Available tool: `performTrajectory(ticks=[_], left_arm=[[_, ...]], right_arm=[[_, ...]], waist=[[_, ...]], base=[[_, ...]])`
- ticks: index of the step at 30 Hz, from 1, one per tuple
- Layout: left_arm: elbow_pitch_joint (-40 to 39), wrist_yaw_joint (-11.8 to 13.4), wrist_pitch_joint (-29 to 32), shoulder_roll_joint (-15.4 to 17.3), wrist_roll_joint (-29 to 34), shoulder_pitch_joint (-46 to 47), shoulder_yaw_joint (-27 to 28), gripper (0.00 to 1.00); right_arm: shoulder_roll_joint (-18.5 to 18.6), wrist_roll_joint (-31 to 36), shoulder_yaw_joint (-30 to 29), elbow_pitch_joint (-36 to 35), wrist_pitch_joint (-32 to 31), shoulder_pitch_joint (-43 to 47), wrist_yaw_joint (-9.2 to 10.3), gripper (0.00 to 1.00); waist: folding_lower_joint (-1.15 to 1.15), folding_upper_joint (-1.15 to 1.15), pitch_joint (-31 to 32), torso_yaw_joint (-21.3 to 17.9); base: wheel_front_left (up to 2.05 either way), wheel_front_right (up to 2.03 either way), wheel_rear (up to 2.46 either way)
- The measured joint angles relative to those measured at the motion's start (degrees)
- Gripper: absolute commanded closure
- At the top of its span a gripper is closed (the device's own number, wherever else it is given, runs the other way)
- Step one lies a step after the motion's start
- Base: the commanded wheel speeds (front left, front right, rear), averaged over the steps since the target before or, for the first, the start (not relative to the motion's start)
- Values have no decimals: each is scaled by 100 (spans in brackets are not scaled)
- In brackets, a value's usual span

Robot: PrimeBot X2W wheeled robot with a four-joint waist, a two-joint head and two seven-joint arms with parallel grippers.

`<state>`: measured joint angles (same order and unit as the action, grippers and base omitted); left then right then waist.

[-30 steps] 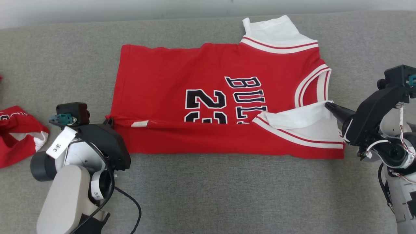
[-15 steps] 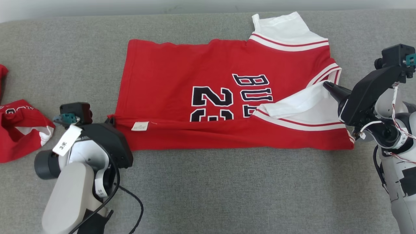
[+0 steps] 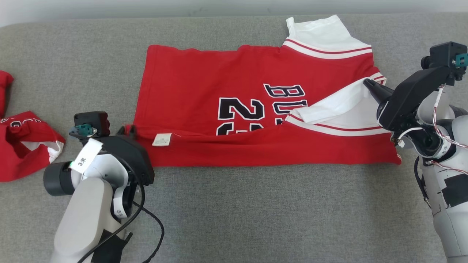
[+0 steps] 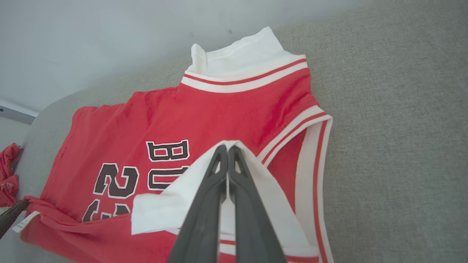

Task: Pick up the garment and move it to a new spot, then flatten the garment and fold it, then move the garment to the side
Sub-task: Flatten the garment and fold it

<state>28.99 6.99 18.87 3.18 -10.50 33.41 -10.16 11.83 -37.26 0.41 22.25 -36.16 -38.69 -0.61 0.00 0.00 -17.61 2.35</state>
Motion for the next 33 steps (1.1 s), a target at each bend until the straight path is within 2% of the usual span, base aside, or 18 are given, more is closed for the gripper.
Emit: performTrajectory(ticks=[5, 6, 7, 8, 15, 19, 23, 28, 33], left_arm=[[148, 1, -179, -23, 56, 90, -26, 0], [167, 1, -208, -26, 86, 101, -31, 0], [182, 1, -272, -30, 108, 103, -34, 0], [191, 1, -318, -32, 121, 106, -42, 0], [230, 3, -606, -38, 151, 112, -11, 0], [253, 4, -798, -45, 196, 110, -12, 0], [220, 5, -1107, -55, 271, 87, -33, 0], [36, 5, -1564, -54, 356, -130, -138, 0], [-157, 5, -1956, 67, 501, -687, -177, 0]], right_arm=[[-16, 5, 18, 241, 199, -56, -101, 100], [-27, 7, 22, 296, 249, -60, -130, 85], [-26, 7, 16, 349, 300, -62, -145, 33], [-19, 16, 16, 378, 357, -62, -151, 1], [-82, 141, -22, 548, 906, -324, -235, 0], [-92, 213, -119, 569, 1393, -525, -250, 0], [-73, 367, -80, 546, 1887, -539, -356, 0], [-5, 590, 25, 236, 2374, -186, -450, 0], [-2, 828, 97, -179, 2838, 581, -450, 0]], waist=[[0, 0, 38, 29], [0, 0, 46, 34], [0, 0, 56, 42], [0, 0, 67, 53], [0, 0, 127, 115], [0, 0, 146, 143], [0, 0, 179, 164], [0, 0, 270, 163], [0, 0, 422, 107]], base=[[0, 0, 0], [0, 0, 0], [0, 0, 0], [0, 0, 0], [0, 0, 0], [0, 0, 0], [0, 0, 0], [0, 0, 0], [0, 0, 0]])
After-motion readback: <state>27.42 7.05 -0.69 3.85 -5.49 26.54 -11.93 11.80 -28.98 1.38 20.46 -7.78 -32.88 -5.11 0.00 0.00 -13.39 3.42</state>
